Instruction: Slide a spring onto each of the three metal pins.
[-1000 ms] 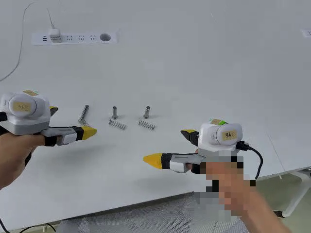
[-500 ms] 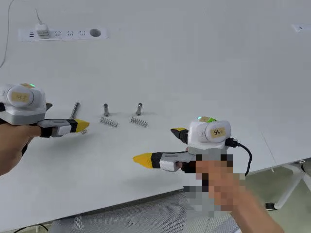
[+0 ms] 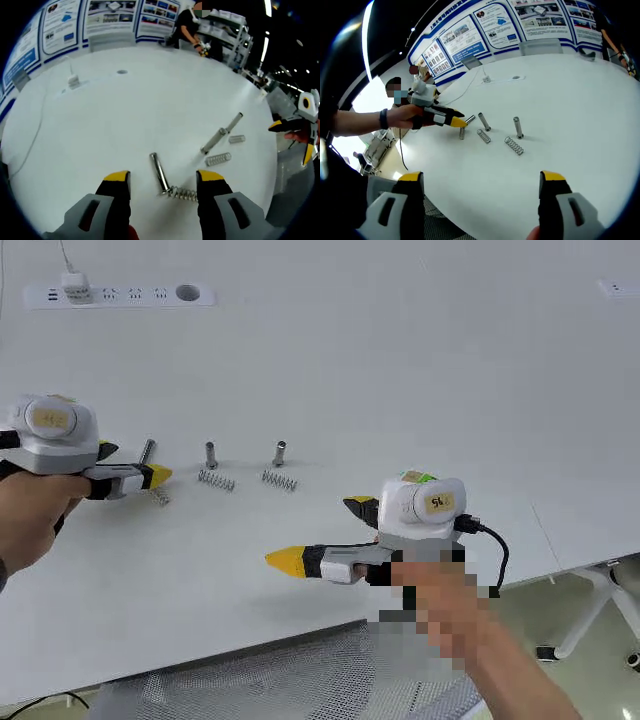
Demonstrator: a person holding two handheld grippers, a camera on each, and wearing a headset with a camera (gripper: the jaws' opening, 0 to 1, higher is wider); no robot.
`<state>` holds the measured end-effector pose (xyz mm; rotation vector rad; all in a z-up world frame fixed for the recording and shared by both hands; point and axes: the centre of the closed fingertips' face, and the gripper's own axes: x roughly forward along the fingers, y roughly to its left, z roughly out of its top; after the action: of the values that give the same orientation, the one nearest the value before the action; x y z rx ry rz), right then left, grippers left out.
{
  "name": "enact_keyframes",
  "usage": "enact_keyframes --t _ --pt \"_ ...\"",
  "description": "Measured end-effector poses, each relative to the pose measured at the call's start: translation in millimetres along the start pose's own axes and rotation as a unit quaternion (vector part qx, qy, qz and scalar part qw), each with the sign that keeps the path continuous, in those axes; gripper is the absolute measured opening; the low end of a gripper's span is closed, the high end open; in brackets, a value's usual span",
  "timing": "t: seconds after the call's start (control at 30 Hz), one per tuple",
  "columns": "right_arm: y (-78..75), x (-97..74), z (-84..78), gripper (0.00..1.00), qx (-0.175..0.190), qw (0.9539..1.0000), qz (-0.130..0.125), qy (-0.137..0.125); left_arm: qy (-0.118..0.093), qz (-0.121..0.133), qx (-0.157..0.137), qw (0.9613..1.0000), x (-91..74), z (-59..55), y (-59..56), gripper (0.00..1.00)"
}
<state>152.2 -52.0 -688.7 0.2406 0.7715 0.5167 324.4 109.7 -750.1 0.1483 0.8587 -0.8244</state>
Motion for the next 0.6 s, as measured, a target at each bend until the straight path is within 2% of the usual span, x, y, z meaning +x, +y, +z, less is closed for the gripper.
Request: enact_keyframes --t 0.27,0.37,0.6 --pt "0.0 2.0 -3.4 0.97 0.003 1.0000 0.001 0.003 -0.002 0.009 -0.003 1.0000 3.6 1.4 5.4 0.44" --pt "1.3 3.0 -3.6 0.97 0.003 1.0000 0.003 0.003 -0.003 0.019 0.001 0.9998 3.7 2.8 8.1 0.36" --pt "0.6 4.1 -4.6 0.97 0.002 1.0000 0.003 0.006 -0.002 0.017 -0.002 0.9999 9.5 4.3 8.0 0.32"
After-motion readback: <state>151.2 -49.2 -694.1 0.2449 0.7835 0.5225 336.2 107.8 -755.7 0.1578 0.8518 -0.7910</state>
